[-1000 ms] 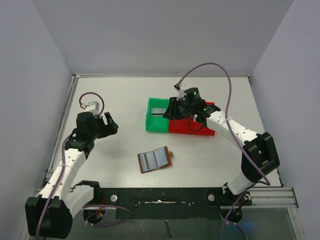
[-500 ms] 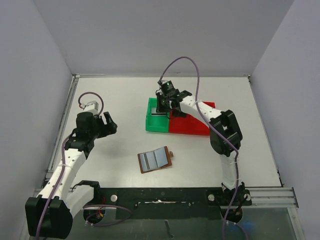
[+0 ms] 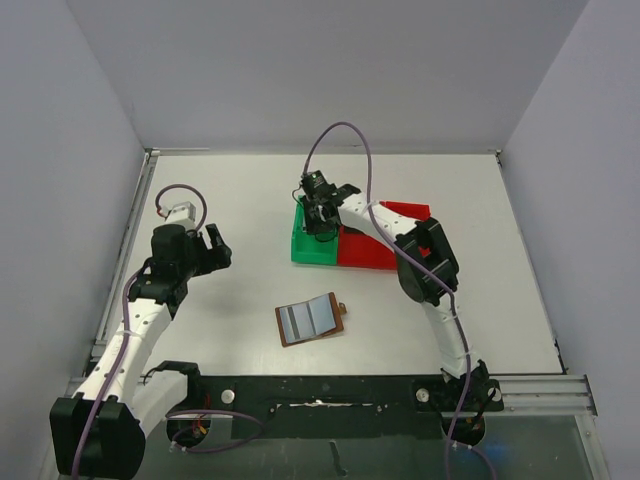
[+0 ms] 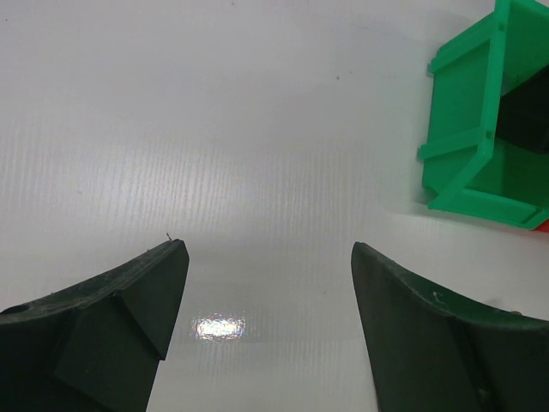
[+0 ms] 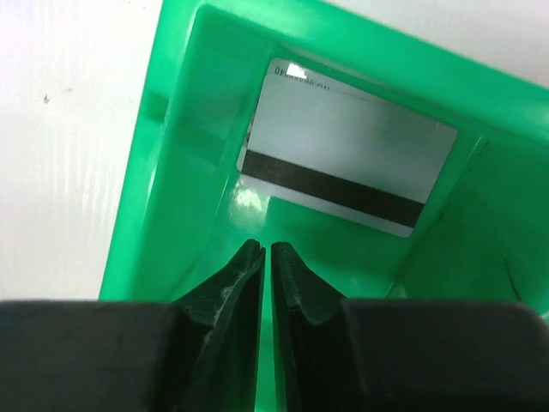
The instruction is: Take the credit cards out of the card holder
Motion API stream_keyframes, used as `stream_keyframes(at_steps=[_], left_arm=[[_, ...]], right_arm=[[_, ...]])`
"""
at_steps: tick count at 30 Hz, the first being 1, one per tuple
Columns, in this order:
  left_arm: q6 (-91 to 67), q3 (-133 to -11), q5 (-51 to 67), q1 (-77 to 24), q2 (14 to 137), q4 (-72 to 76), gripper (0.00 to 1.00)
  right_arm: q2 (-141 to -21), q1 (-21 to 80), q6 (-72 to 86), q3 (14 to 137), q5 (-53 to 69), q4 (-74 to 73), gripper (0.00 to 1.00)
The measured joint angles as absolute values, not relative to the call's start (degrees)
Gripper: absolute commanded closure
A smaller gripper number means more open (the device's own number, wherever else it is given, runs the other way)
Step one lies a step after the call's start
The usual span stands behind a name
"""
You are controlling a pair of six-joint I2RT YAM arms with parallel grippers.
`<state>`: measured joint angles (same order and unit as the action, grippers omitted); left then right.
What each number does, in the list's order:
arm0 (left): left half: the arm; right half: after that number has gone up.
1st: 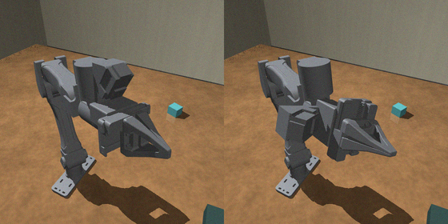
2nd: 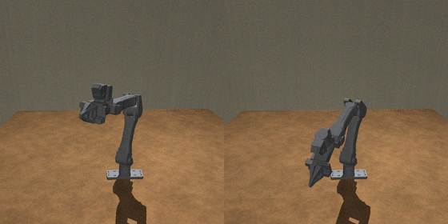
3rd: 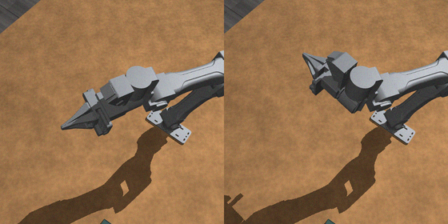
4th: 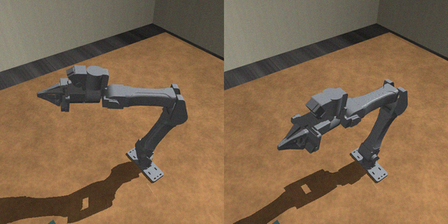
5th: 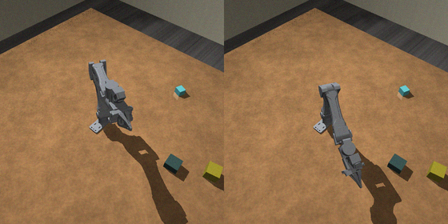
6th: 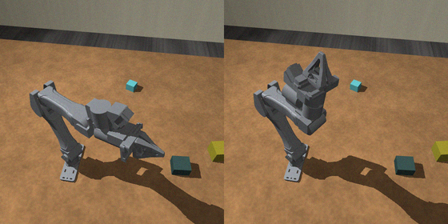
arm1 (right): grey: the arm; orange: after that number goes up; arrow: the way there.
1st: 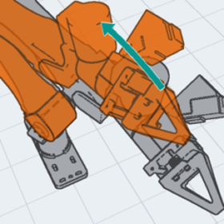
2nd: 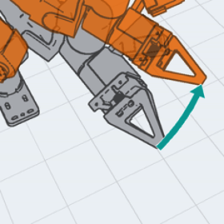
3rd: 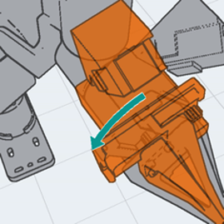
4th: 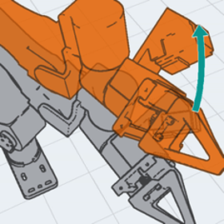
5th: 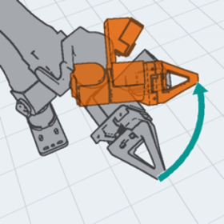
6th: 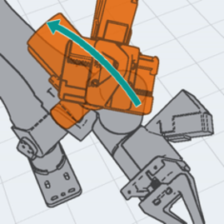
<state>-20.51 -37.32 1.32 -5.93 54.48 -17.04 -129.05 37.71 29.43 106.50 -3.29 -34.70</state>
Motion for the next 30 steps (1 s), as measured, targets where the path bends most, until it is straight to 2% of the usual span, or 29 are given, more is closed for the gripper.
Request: stream_keyframes(at_steps=[9, 18, 24, 30], left_arm=[[-20.3, -37.3, 0.8, -5.9, 54.3, -17.4, 0.24], [-20.3, -37.3, 0.7, -5.9, 54.2, -17.4, 0.24], [-20.3, -37.3, 0.7, -5.9, 54.2, -17.4, 0.24], [-20.3, -37.3, 0.7, -5.9, 54.2, -17.4, 0.24]], right_arm=[[-135.4, 37.7, 29.2, 112.4, -5.0, -34.8, 0.88], [-135.7, 37.7, 28.8, 112.9, -7.6, -34.4, 0.83], [-135.5, 37.7, 28.1, 112.7, -7.2, -33.9, 0.68], [-133.3, 37.7, 26.7, 111.1, -5.3, -33.4, 0.63]])
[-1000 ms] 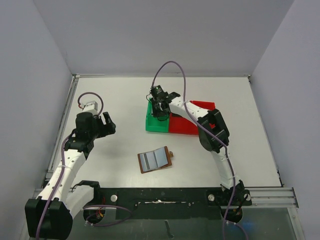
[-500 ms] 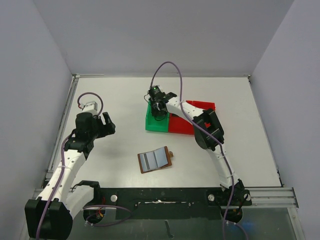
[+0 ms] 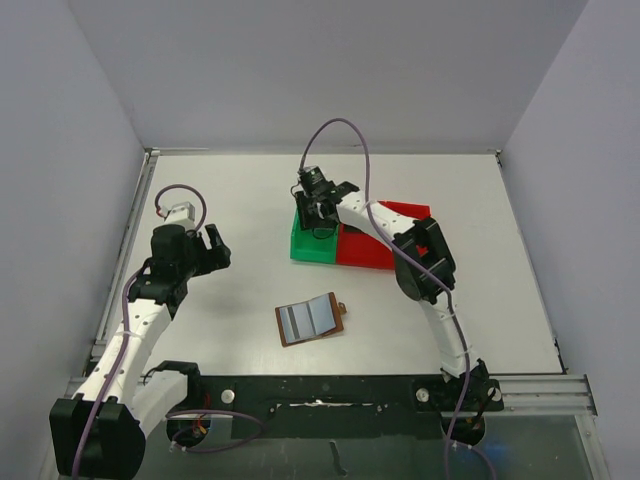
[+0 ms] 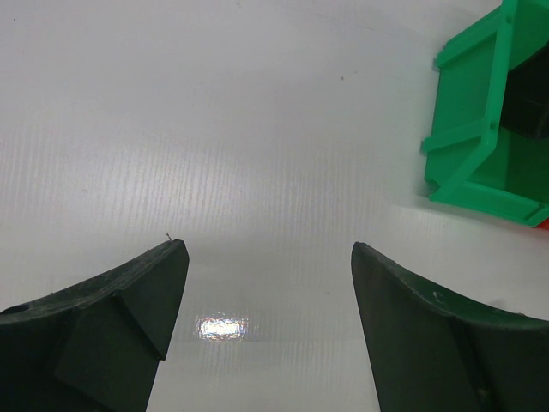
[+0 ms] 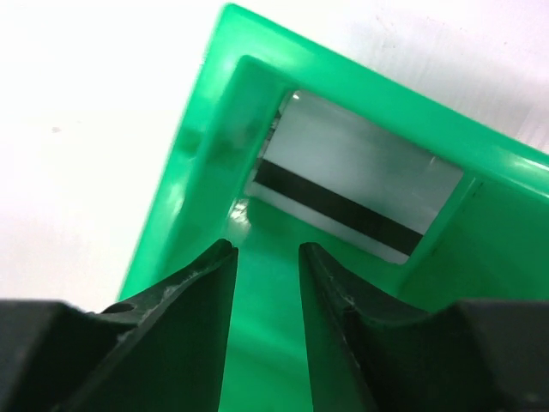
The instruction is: Take the credit cards out of the card holder
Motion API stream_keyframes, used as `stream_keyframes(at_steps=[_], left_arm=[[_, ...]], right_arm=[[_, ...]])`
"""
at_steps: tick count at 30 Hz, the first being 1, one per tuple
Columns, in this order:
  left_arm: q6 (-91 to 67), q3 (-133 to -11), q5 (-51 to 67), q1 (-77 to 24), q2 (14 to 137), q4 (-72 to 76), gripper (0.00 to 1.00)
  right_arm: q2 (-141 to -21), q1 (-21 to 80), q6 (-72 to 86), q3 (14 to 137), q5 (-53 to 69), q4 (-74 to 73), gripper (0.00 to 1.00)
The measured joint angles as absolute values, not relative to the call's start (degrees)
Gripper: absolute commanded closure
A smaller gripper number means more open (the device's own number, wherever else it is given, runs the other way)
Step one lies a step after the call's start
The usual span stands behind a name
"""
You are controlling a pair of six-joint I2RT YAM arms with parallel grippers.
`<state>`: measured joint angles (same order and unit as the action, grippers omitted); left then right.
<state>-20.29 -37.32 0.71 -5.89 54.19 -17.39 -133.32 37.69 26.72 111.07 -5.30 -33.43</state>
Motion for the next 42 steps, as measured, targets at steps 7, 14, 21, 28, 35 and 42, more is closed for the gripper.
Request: stream_keyframes(at_steps=[7, 14, 21, 28, 35, 42], left_arm=[[-20.3, -37.3, 0.8, -5.9, 54.2, -17.4, 0.24], [-20.6, -37.3, 2.1, -5.9, 54.4, -17.4, 0.24], [-23.4, -37.2, 4.9, -5.9, 54.7, -17.5, 0.26], [-31.4, -33.0, 15.7, -6.8, 54.8, -16.9, 0.34], [-40.1, -29.3, 20.6, -16.2, 56.6, -15.8, 0.37], [-45.4, -28.1, 20.5, -21.9, 56.7, -13.8, 0.41]], right_arm=[[-122.3, 37.6, 25.8, 106.2, -1.8, -30.9, 0.53], [-105.1, 39.1, 27.9, 88.8, 1.7, -24.7, 0.48], [-95.6, 44.3, 32.7, 72.1, 4.4, -19.9, 0.47], [-92.3, 48.6, 37.9, 60.8, 8.8, -16.3, 0.51], [-92.0, 48.9, 41.8, 54.6, 13.3, -12.3, 0.56], [-91.5, 49.7, 44.3, 52.0, 16.8, -6.8, 0.67]])
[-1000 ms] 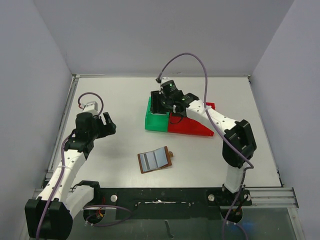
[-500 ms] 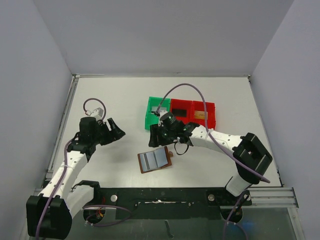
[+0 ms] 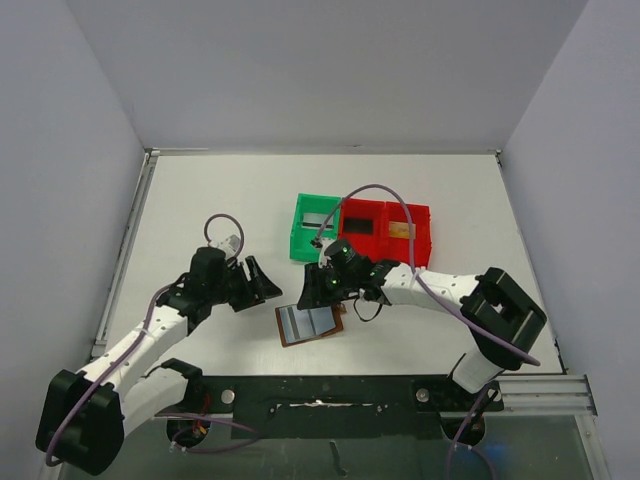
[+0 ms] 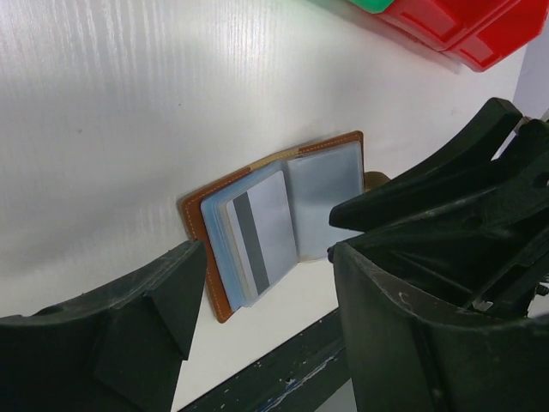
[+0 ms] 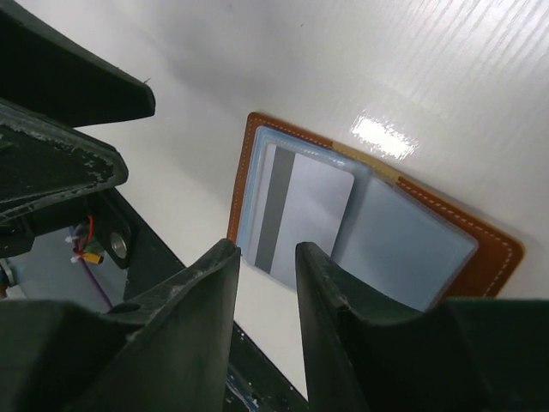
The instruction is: Take the credit cards out of the card holder
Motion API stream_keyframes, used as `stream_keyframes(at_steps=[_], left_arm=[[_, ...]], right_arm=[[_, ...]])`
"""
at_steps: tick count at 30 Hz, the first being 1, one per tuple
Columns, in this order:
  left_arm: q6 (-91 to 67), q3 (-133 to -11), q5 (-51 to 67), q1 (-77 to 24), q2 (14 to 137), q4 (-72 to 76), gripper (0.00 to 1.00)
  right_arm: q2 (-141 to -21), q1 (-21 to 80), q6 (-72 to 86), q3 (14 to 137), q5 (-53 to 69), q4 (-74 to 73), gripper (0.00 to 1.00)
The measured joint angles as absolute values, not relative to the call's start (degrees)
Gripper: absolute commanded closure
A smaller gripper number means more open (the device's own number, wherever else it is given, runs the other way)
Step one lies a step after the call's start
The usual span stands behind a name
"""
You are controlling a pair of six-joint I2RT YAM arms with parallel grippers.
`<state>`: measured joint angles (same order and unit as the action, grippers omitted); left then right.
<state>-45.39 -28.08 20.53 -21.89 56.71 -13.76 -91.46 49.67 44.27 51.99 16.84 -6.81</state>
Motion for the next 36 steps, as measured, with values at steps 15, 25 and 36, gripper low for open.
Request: stream_keyframes(at_steps=[15, 25, 36], left_arm=[[-49.5, -24.6, 20.4, -26.3, 57.3, -10.3, 0.51], [-49.9, -24.6, 19.2, -32.8, 63.7, -8.3, 0.61], [-48.8, -26.7, 15.8, -37.2, 71.9, -8.4, 0.74]], right_arm=[[-94.5, 50.6, 48.4, 44.1, 19.4, -1.4, 0.67], [-94.4, 47.2, 53.4, 37.5, 23.5, 10.2, 0.71], [-96.7, 44.4, 58.7, 33.5, 27.5, 20.4, 0.83]])
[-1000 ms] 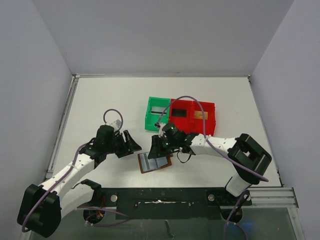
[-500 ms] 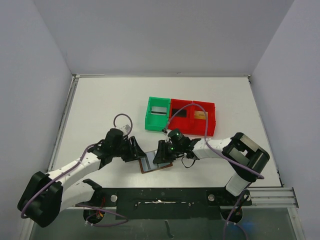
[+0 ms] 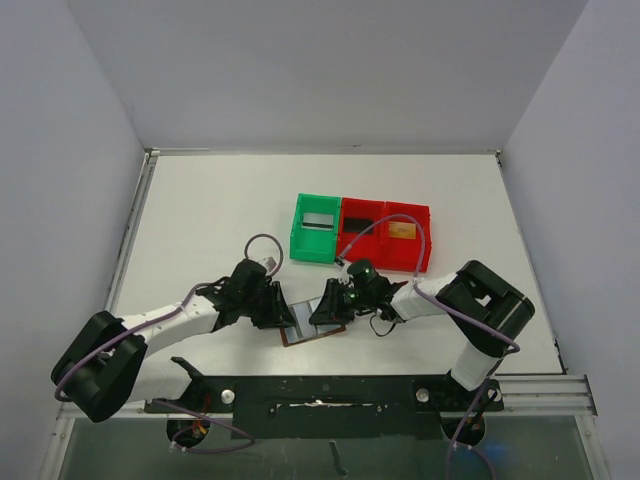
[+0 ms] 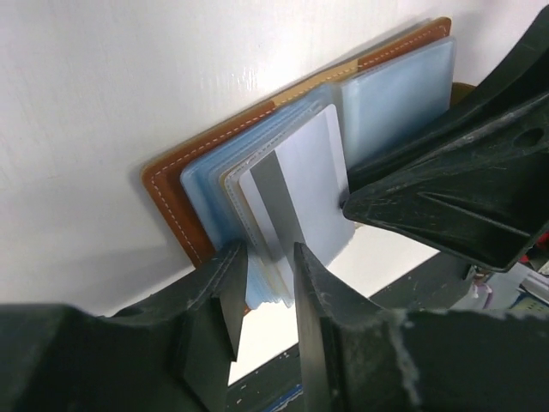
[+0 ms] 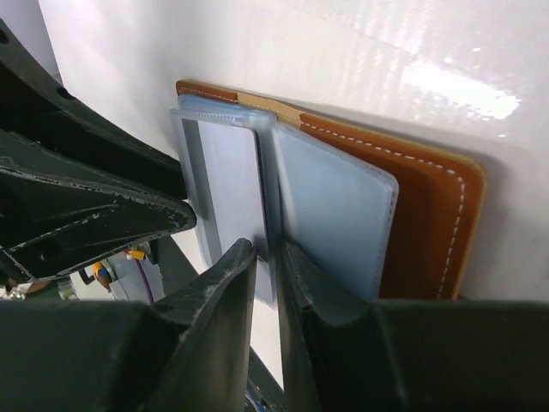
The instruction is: Take the credit cards out of the card holder
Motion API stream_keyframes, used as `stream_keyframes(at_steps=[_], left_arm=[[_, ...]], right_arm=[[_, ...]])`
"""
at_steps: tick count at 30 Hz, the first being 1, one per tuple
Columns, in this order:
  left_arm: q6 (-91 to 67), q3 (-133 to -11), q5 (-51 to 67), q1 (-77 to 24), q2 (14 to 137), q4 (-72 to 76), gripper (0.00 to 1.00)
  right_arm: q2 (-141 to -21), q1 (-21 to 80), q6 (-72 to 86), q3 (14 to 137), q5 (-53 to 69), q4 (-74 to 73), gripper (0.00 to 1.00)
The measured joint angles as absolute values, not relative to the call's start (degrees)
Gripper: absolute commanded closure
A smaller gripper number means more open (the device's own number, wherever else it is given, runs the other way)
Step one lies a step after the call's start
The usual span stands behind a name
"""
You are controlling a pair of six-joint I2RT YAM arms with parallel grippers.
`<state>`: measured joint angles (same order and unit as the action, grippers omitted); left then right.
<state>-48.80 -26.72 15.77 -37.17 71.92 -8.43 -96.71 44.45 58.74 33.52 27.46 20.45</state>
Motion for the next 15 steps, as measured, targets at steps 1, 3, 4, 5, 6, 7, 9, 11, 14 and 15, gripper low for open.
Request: stream_keyframes(at_steps=[1, 3, 4, 5, 6, 7, 9, 11, 14, 15], left_arm=[[-48.8, -27.2, 15.3, -37.4, 72.5, -8.8, 0.75], [-48.6, -28.1, 14.0, -37.8, 73.3, -9.2, 0.81], [-48.4, -28.6, 13.5, -38.0, 73.8, -9.4, 0.83], [-48.2, -29.0, 12.8, -38.3, 74.2, -9.7, 0.84], [-48.0, -29.3, 12.2, -38.4, 74.6, -9.9, 0.85], [-47.8, -29.6, 11.8, -38.5, 74.8, -10.1, 0.86], [-47.4, -30.0, 11.1, -38.7, 75.0, -10.5, 0.88], [-47.3, -30.1, 10.5, -38.9, 75.1, -10.9, 0.89], [-47.0, -30.5, 9.9, -39.0, 75.2, -11.4, 0.91], [-46.7, -30.8, 9.6, -39.0, 75.4, -11.9, 0.91]], right_arm=[[-96.8, 44.3, 59.0, 33.3, 27.5, 20.8, 0.84], [-96.8, 43.9, 59.3, 33.0, 27.6, 21.1, 0.89], [-96.8, 43.8, 59.4, 32.9, 27.6, 21.1, 0.92], [-96.8, 43.8, 59.4, 32.9, 27.5, 21.2, 0.93], [-96.8, 43.6, 59.5, 32.9, 27.5, 21.2, 0.94], [-96.8, 43.5, 59.5, 32.9, 27.5, 21.2, 0.96], [-96.8, 43.5, 59.6, 32.9, 27.4, 21.2, 0.97], [-96.8, 43.4, 59.6, 32.9, 27.3, 21.2, 0.98], [-96.8, 43.0, 59.6, 32.6, 27.2, 21.4, 0.98], [-96.7, 42.9, 59.7, 32.5, 27.2, 21.5, 0.98]])
